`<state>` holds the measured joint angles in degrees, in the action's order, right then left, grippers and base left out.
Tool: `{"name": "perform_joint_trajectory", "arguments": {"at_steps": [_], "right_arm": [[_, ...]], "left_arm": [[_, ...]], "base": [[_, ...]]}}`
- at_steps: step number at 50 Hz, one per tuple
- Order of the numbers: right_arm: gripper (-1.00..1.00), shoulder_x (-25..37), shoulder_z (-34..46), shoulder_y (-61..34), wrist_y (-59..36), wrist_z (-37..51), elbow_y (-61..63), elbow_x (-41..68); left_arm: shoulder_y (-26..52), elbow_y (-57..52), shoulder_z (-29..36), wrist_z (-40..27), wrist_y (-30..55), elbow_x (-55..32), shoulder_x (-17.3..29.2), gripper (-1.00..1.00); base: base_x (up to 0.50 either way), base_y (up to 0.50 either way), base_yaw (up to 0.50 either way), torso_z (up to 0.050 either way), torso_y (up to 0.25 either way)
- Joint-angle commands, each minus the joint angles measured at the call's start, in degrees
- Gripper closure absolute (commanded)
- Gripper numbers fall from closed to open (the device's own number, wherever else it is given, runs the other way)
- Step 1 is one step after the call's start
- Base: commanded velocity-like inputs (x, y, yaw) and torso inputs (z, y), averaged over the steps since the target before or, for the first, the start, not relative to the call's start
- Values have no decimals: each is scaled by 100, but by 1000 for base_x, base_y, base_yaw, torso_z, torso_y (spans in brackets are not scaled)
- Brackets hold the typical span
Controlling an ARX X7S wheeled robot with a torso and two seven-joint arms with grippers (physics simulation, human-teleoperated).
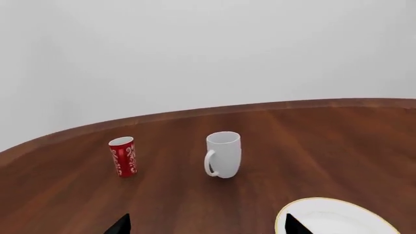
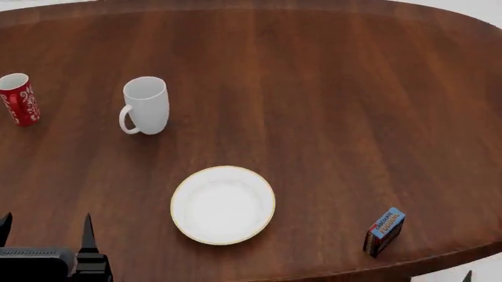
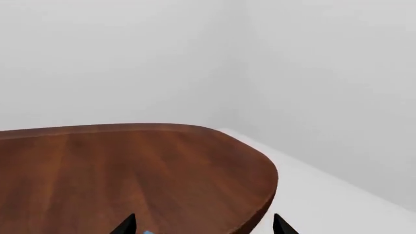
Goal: Put the white mug on the plate.
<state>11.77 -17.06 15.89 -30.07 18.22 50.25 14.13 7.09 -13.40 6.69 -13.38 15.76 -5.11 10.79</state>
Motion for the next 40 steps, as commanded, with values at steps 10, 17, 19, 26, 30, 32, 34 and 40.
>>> {"name": "perform_joint_trajectory", "arguments": {"at_steps": [10, 17, 19, 26, 30, 32, 34, 40], "right_arm": [[-100, 104, 151, -130, -94, 44, -18, 75], [-100, 154, 200, -217, -230, 85, 65, 119], [-100, 164, 219, -238, -249, 92, 76, 128], [-100, 173, 231, -218, -251, 127, 124, 144], [-100, 178, 220, -188, -218, 126, 124, 166], [-100, 182, 212, -178, -208, 131, 128, 175], [-100, 184, 211, -167, -183, 129, 113, 179], [-100, 177, 222, -146, -111, 134, 67, 192]], "left_arm": [[14, 8, 43, -41, -31, -60, 63, -100], [4, -19, 44, -58, -26, -92, 86, -100], [-2, -35, 43, -61, -25, -106, 92, -100], [-14, -59, 49, -83, -12, -122, 112, -100], [-18, -74, 62, -100, -2, -123, 122, -100], [-20, -85, 70, -104, 2, -129, 126, -100], [-17, -81, 74, -115, -1, -129, 129, -100], [-30, -78, 86, -119, -26, -152, 144, -100]], "base": [[-82, 10, -500, 0, 0], [-82, 14, -500, 0, 0], [-79, 16, -500, 0, 0], [-78, 18, -500, 0, 0], [-78, 21, -500, 0, 0], [-79, 23, -500, 0, 0], [-80, 24, -500, 0, 0], [-78, 25, -500, 0, 0]]}}
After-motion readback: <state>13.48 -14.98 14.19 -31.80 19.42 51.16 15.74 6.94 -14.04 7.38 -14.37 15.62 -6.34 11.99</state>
